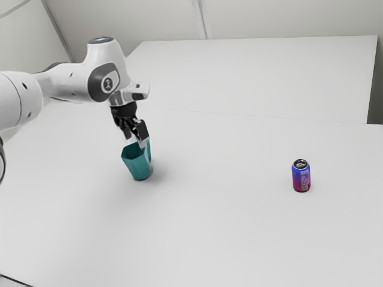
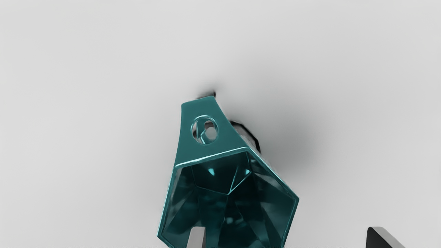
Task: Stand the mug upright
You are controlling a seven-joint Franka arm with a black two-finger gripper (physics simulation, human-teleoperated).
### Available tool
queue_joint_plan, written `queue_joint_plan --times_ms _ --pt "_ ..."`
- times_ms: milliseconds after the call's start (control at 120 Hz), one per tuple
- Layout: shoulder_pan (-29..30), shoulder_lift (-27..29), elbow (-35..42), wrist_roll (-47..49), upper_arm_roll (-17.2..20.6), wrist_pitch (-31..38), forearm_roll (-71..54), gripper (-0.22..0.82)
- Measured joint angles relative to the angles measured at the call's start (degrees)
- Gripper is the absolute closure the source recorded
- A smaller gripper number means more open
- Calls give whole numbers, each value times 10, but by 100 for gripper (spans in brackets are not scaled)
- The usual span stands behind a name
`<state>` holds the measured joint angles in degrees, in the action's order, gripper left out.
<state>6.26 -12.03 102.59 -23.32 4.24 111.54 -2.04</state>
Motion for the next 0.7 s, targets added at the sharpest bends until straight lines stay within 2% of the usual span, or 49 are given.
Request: queue_joint_plan --times_ms 308,700 --pt "1 47 -129 12 -2 -98 37 2" --pt "1 52 -148 20 -5 -152 47 0"
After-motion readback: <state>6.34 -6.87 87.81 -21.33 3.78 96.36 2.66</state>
